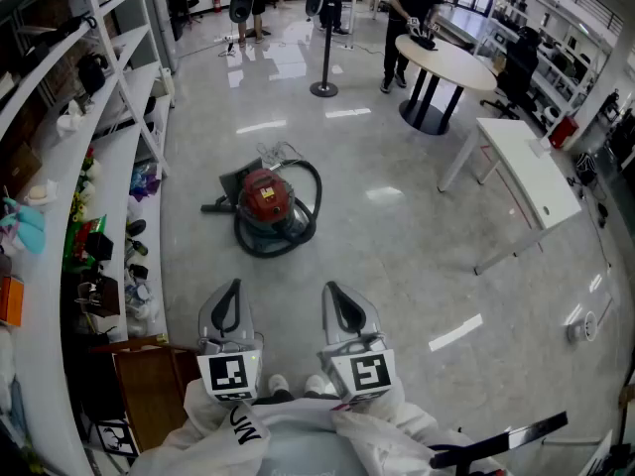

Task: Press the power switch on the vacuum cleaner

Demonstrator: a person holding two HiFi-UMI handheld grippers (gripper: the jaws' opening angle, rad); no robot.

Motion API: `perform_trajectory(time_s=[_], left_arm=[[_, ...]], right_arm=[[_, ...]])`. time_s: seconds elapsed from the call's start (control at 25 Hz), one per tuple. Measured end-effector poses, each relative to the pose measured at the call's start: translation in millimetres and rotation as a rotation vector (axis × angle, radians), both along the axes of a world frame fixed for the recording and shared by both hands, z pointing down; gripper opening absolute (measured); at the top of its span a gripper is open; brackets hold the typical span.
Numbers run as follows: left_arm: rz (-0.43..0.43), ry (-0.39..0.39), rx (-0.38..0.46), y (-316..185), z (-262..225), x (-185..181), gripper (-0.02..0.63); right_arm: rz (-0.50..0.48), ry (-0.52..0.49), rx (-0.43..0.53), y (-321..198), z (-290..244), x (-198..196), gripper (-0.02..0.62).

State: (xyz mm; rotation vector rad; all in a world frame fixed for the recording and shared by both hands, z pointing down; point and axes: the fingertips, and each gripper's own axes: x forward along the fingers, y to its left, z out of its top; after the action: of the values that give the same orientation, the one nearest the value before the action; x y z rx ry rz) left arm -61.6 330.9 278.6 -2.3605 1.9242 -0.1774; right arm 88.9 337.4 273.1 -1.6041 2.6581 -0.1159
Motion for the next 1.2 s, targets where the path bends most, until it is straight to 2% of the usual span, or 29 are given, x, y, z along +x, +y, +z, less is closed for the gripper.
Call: perform_trajectory(time_s=[0.64, 0.96, 1.2], left_arm=[[-0.002, 0.014, 0.005, -3.5, 0.4, -14.4, 0.000], [-0.010, 0.013, 0.021, -1.4, -5.6, -8.3, 0.000], [-0.022, 0.005, 0.027, -2.9, -6.1, 2.0, 0.000]], right_arm=[[0.011, -0.030, -0.019, -11.7, 3.0, 15.3, 0.000], [-0.014, -0.054, 0.008, -8.6, -2.2, 21.1, 0.000], [-0.004, -0.073, 0.004, -10.0, 2.9, 43.1, 0.000]])
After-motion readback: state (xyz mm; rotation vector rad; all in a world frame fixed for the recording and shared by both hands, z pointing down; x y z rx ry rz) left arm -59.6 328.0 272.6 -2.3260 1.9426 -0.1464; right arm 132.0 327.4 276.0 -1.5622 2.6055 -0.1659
